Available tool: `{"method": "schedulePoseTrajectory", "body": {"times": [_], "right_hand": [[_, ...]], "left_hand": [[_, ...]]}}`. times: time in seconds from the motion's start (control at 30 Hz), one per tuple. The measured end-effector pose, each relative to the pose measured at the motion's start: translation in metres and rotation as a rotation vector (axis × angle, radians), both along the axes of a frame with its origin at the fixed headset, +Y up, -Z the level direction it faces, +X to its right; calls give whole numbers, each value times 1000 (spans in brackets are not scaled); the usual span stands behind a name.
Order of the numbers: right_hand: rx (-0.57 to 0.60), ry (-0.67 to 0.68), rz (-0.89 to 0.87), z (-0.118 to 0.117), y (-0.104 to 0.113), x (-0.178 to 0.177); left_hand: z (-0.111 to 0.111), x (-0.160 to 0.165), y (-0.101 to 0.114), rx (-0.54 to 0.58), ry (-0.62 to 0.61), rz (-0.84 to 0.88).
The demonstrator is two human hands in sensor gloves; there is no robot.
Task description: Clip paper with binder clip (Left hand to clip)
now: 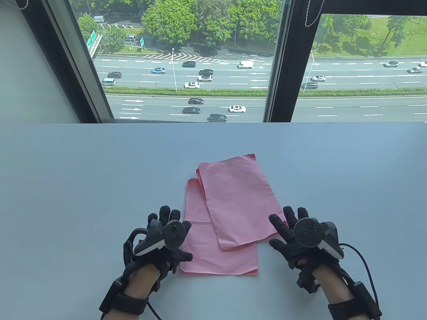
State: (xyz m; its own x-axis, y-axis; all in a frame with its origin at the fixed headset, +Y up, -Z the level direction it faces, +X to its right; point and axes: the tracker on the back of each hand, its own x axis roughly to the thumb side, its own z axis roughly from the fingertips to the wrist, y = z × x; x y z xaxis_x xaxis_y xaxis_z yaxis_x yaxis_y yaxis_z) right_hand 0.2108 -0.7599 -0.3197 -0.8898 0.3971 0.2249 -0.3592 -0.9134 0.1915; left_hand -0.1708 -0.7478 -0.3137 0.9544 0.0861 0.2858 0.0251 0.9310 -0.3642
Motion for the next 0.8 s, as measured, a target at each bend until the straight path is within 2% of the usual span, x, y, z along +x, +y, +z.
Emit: {"method": "schedulePoseTrajectory", "body": {"times": [0.13,0.23,0.33,0.53,0.8], "right_hand": [[-11,2,114,-6,-8,-5],[-104,-8,141,-9,-14,-5],[-108,-9,105,-10,-13,-5],[-187,0,71,-5,-7,-7],[-195,34,66,3,-3,-12]], "left_hand": [[0,4,-8,-69,0,-27],[0,4,-9,-81,19,-4],[1,4,-9,-82,22,-20],[1,6,-11,-87,22,-1],[2,10,-12,-73,10,-6]]}}
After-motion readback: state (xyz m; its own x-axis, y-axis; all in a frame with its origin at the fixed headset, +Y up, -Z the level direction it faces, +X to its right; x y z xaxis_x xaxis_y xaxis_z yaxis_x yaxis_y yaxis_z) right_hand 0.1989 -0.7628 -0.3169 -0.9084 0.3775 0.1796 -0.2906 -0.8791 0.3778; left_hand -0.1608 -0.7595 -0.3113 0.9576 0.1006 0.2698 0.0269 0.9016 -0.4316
